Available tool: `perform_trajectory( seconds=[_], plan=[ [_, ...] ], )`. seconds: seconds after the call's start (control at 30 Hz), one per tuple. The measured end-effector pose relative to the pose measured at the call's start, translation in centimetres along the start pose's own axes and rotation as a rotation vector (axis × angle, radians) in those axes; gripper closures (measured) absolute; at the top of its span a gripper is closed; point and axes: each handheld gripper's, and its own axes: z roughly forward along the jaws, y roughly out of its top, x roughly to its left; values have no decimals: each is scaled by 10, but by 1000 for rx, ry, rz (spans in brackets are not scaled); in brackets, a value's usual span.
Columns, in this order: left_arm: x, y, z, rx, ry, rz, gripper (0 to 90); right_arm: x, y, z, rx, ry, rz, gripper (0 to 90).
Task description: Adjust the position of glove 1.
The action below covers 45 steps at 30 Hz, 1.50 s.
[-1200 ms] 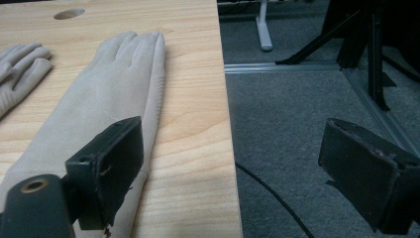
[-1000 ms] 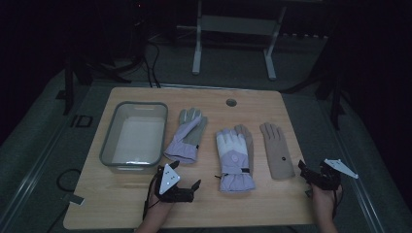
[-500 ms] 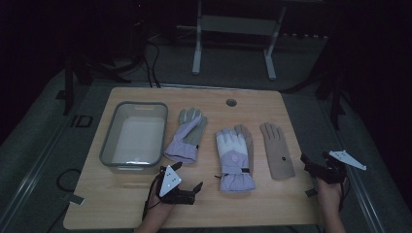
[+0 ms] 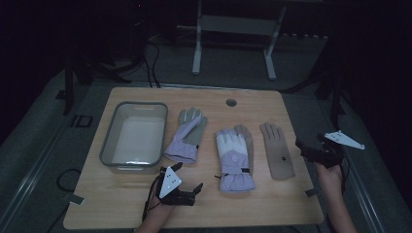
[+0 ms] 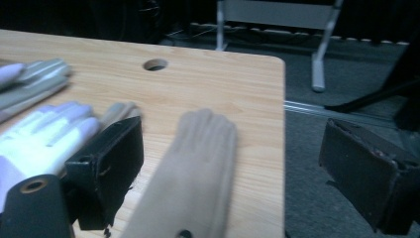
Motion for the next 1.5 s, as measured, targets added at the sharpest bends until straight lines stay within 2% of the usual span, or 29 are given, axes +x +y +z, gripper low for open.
perform_trajectory(
  seconds=[0.1,0.13,0.17,0.2,0.23,0.27,0.3,0.33,0.4,0.47,0.5,0.53,0.6,0.7,0.87,0.93,1.07,1.2,1.23,1.3,1.37,1.47,1.5],
  plan=[
    [0,0,0,1,-9,-13,11,7,9,3,0,24,-15,102],
    [0,0,0,1,-9,-11,11,9,13,5,34,50,-11,102],
    [0,0,0,1,-9,-11,11,9,13,5,34,50,-11,102],
    [0,0,0,1,-9,-14,11,12,19,8,49,98,3,102],
    [1,0,0,2,-9,-16,11,14,21,9,52,107,8,103],
    [1,0,0,3,-12,-19,11,16,24,11,57,112,4,158],
    [1,0,0,2,-13,-23,11,18,27,12,62,116,-2,174],
    [2,0,0,0,-12,-26,11,21,29,14,74,129,-9,138],
    [2,0,0,-3,-13,-29,11,26,34,18,99,187,-9,132],
    [2,0,0,-2,-13,-28,11,32,37,22,107,223,-13,133],
    [2,0,0,-1,-12,-26,11,32,37,22,107,223,-13,133],
    [1,0,0,1,-14,-22,11,40,41,25,107,245,-42,127],
    [1,0,0,1,-13,-21,11,44,43,27,110,247,-54,127],
    [1,0,0,1,-15,-21,11,60,50,35,125,285,-99,127],
    [1,0,0,1,-16,-23,11,80,60,47,133,319,-125,124],
    [1,0,0,0,-15,-19,11,89,64,52,138,322,-154,124],
    [3,0,0,2,-26,-27,11,105,69,66,158,369,-172,124],
    [3,0,0,1,-30,-30,11,123,73,81,185,397,-196,124],
    [3,0,0,1,-30,-30,11,123,73,81,185,397,-196,124],
    [2,0,0,5,-31,-23,11,139,75,93,190,391,-239,136],
    [2,0,0,5,-32,-21,11,144,75,97,199,404,-245,140],
    [2,0,0,7,-32,-22,11,160,74,113,231,452,-255,152],
    [2,0,0,6,-32,-22,11,165,74,118,241,454,-265,152]
  ],
)
